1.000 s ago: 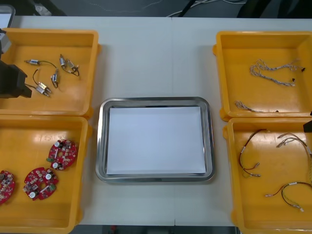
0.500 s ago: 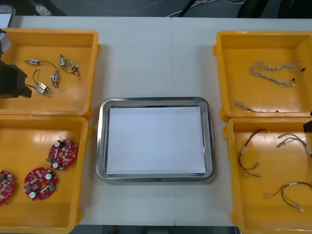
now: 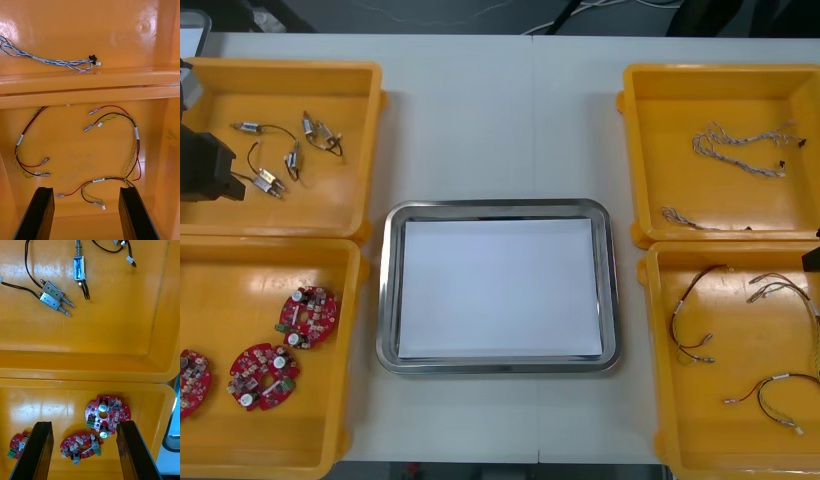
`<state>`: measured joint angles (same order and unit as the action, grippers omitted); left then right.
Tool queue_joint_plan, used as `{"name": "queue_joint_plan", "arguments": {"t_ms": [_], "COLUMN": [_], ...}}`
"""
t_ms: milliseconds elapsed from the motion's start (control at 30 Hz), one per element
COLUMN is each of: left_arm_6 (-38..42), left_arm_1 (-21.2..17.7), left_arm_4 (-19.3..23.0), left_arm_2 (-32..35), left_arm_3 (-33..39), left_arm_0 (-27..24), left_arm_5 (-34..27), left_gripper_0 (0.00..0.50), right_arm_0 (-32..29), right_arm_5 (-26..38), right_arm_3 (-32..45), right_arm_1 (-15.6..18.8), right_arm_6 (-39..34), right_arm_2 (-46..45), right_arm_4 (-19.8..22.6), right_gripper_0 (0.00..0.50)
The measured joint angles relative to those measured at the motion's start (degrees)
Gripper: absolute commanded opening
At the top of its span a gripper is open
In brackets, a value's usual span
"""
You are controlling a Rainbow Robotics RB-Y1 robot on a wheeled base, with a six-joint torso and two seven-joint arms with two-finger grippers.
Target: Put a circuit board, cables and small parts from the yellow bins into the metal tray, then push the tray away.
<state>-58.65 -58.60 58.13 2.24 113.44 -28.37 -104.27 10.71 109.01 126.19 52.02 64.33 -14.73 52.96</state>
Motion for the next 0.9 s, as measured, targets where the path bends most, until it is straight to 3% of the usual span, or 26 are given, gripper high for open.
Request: {"name": "queue_joint_plan", "arguments": {"t_ms": [900], "left_arm_6": [0.0], "left_arm_1": [0.0], "left_arm_4": [0.0], "left_arm_2": [0.0], "left_arm_3": [0.0], "left_arm_0": [0.0], "left_arm_5": [0.0], "left_gripper_0": [0.500], "right_arm_0": [0.0], "right_arm_5": [0.0], "right_arm_3": [0.0], "right_arm_1": [0.0], "right_arm_6": [0.0], "right_arm_2": [0.0], "right_arm_4": [0.0], "right_gripper_0": [0.500]}}
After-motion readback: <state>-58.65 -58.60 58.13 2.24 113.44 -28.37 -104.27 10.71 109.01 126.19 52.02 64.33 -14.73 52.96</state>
